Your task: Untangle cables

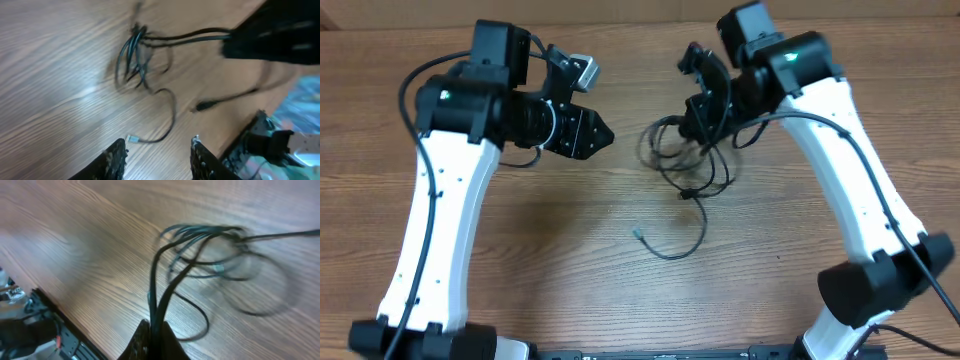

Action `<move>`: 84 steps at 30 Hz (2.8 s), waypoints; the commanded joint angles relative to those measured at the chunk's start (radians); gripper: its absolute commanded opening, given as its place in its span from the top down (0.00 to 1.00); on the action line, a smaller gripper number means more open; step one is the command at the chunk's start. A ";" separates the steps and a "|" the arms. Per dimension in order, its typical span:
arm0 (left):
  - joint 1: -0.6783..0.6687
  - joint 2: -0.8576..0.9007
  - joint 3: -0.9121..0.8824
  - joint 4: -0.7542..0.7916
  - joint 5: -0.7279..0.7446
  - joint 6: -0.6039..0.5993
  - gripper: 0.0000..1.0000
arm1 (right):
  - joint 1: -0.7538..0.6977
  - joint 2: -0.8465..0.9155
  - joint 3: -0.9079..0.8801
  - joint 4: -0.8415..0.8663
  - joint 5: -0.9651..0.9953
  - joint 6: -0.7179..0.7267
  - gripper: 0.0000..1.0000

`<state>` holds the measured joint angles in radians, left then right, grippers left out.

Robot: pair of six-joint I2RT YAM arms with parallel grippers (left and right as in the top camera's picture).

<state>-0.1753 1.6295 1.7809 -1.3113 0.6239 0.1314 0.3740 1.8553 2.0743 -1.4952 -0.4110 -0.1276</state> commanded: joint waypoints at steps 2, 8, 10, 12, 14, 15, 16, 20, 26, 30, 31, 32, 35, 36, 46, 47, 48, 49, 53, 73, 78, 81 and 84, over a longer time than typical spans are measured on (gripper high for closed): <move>-0.006 0.085 0.006 0.000 0.138 0.033 0.57 | 0.013 -0.056 0.118 -0.050 -0.009 -0.013 0.96; -0.007 0.193 0.006 -0.023 0.224 0.016 0.57 | 0.013 -0.100 0.164 -0.086 -0.009 -0.029 0.96; -0.010 0.216 0.006 -0.040 0.231 0.063 0.58 | 0.013 -0.110 0.164 -0.085 -0.009 -0.029 0.96; -0.015 0.228 0.006 -0.060 0.243 0.126 0.58 | 0.013 -0.115 0.164 -0.086 -0.011 -0.027 0.96; -0.027 0.232 0.006 -0.069 0.241 0.167 0.59 | 0.013 -0.116 0.164 -0.086 -0.036 -0.027 0.96; -0.032 0.232 0.006 -0.068 0.241 0.180 0.60 | 0.013 -0.116 0.164 -0.085 -0.054 -0.027 0.96; -0.039 0.232 0.006 -0.064 0.241 0.188 0.60 | 0.013 -0.116 0.165 -0.085 -0.071 -0.027 0.96; -0.063 0.232 0.006 -0.048 0.241 0.188 0.62 | 0.013 -0.116 0.164 -0.077 -0.089 -0.027 0.96; -0.100 0.232 0.006 -0.037 0.220 0.213 0.74 | 0.013 -0.116 0.166 -0.066 -0.108 -0.027 0.96; -0.118 0.232 0.005 -0.027 0.199 0.213 0.89 | 0.013 -0.118 0.166 -0.061 -0.149 -0.027 0.96; -0.121 0.232 0.005 -0.023 0.195 0.212 0.94 | 0.013 -0.120 0.166 -0.061 -0.149 -0.027 0.96; -0.121 0.232 0.005 -0.021 0.196 0.211 0.96 | 0.012 -0.120 0.166 -0.062 -0.149 -0.027 0.96; -0.119 0.232 0.006 -0.018 0.195 0.183 0.96 | 0.010 -0.124 0.166 -0.066 -0.122 -0.028 0.96; -0.117 0.232 0.005 -0.018 0.196 0.171 0.96 | 0.010 -0.124 0.166 -0.071 -0.088 -0.027 0.96; -0.029 0.227 0.006 -0.032 0.278 0.124 0.96 | -0.005 -0.123 0.164 -0.143 0.257 0.105 0.00; -0.014 0.222 0.006 -0.039 0.299 0.130 0.96 | -0.010 -0.123 0.164 -0.149 0.294 0.136 0.00; -0.001 0.216 0.006 -0.047 0.322 0.151 0.96 | -0.016 -0.123 0.164 -0.154 0.328 0.166 0.00; 0.013 0.207 0.006 -0.057 0.344 0.172 0.96 | -0.023 -0.123 0.164 -0.159 0.363 0.203 0.00; 0.059 0.164 0.008 -0.076 0.365 0.195 0.96 | -0.027 -0.123 0.164 -0.168 0.320 0.225 0.00; 0.092 0.032 0.229 -0.056 0.341 0.043 0.96 | 0.091 -0.122 -0.138 -0.080 -0.219 -0.195 0.09; 0.092 0.031 0.254 -0.080 0.346 0.044 0.96 | 0.091 -0.122 -0.190 0.056 -0.276 -0.216 0.16; 0.092 0.031 0.261 -0.090 0.336 0.045 0.96 | 0.091 -0.120 -0.211 0.120 -0.328 -0.206 0.20; 0.092 0.031 0.262 -0.093 0.331 0.044 0.95 | 0.091 -0.119 -0.217 0.159 -0.380 -0.186 0.33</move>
<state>-0.0845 1.6863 2.0102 -1.4036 0.9516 0.1856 0.4599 1.7531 1.8629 -1.3525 -0.7036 -0.3161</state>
